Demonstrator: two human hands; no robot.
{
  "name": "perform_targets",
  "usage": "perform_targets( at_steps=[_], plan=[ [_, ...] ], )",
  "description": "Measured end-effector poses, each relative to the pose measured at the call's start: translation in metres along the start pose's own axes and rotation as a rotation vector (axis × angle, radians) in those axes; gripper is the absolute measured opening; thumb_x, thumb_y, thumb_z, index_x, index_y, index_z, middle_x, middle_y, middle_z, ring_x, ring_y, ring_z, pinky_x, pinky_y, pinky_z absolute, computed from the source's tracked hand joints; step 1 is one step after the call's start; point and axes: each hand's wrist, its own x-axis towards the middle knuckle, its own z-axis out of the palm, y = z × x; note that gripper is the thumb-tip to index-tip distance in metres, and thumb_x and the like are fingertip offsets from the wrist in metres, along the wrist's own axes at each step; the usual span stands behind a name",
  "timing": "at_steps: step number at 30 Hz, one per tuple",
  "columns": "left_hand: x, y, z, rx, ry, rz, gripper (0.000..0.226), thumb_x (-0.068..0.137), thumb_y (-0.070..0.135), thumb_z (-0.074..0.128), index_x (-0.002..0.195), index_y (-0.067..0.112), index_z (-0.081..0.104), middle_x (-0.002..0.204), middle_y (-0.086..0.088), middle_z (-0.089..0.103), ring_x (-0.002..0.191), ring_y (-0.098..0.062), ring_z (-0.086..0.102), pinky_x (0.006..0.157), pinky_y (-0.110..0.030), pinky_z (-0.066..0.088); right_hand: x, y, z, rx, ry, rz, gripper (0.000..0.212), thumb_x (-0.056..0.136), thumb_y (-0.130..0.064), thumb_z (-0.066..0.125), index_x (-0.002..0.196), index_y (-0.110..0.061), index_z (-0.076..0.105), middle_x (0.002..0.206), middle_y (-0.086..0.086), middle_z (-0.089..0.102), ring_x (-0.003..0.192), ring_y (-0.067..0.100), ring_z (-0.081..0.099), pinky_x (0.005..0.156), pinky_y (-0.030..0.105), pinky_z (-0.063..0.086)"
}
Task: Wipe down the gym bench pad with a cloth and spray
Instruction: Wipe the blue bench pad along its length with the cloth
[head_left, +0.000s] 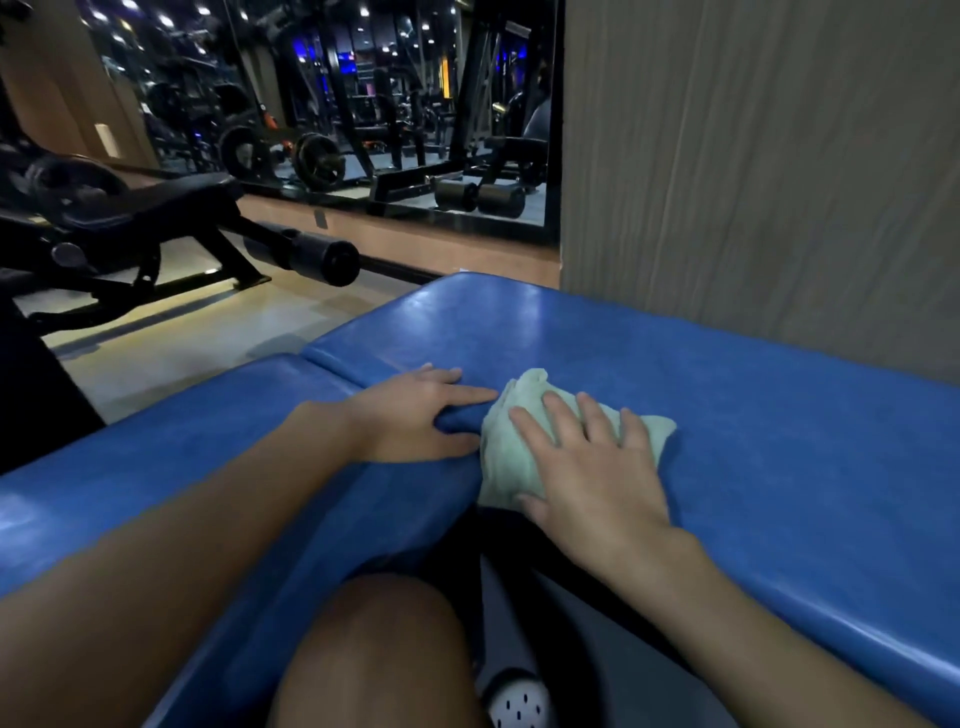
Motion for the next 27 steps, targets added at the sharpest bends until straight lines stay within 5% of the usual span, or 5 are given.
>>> perform_targets(
  at_steps=[6,13,16,21,27],
  plan=[
    [0.001,0.023,0.006,0.054,0.018,0.055,0.067,0.093,0.055,0.055,0.153,0.044,0.027,0.163,0.006,0.021,0.150,-0.013,0.015,0.119,-0.045,0.019,-0.058,0.038,0.007,-0.039,0.120,0.004,0.088,0.062,-0.051,0.085,0.139,-0.025,0.053,0.142,0.012,0.054,0.129,0.039,0.052,0.099,0.062,0.042],
    [0.008,0.042,0.021,0.173,-0.033,0.126,0.078,0.063,0.089,0.023,0.137,0.075,0.000,0.165,0.014,0.010,0.153,-0.022,0.006,0.118,-0.054,0.017,-0.095,0.055,0.005,-0.176,0.102,0.135,0.083,0.060,-0.049,0.086,0.126,-0.010,0.056,0.134,0.025,0.054,0.124,0.048,0.050,0.099,0.063,0.038],
    [0.009,0.045,0.019,0.193,-0.036,0.136,0.083,0.062,0.090,0.022,0.140,0.072,0.001,0.165,0.016,0.007,0.153,-0.018,0.004,0.117,-0.053,0.018,-0.080,0.043,0.004,-0.195,0.090,0.146,0.075,0.060,-0.050,0.083,0.116,-0.008,0.057,0.132,0.028,0.052,0.126,0.049,0.047,0.104,0.061,0.036],
    [0.015,0.071,0.019,0.236,-0.043,0.254,0.094,0.065,0.089,0.025,0.151,0.056,0.007,0.165,0.017,0.005,0.152,-0.009,0.003,0.121,-0.048,0.012,-0.134,0.081,-0.002,-0.187,0.141,0.151,0.087,0.066,-0.057,0.080,0.138,-0.019,0.051,0.142,0.020,0.051,0.128,0.044,0.050,0.103,0.057,0.040],
    [0.025,0.111,0.029,0.340,-0.043,0.406,0.084,0.086,0.072,0.049,0.152,0.054,-0.001,0.164,0.003,0.010,0.149,-0.020,0.015,0.119,-0.041,0.021,-0.167,0.100,-0.004,-0.268,0.105,0.222,0.088,0.066,-0.057,0.079,0.139,-0.017,0.049,0.141,0.021,0.050,0.128,0.045,0.049,0.102,0.058,0.039]
  ],
)
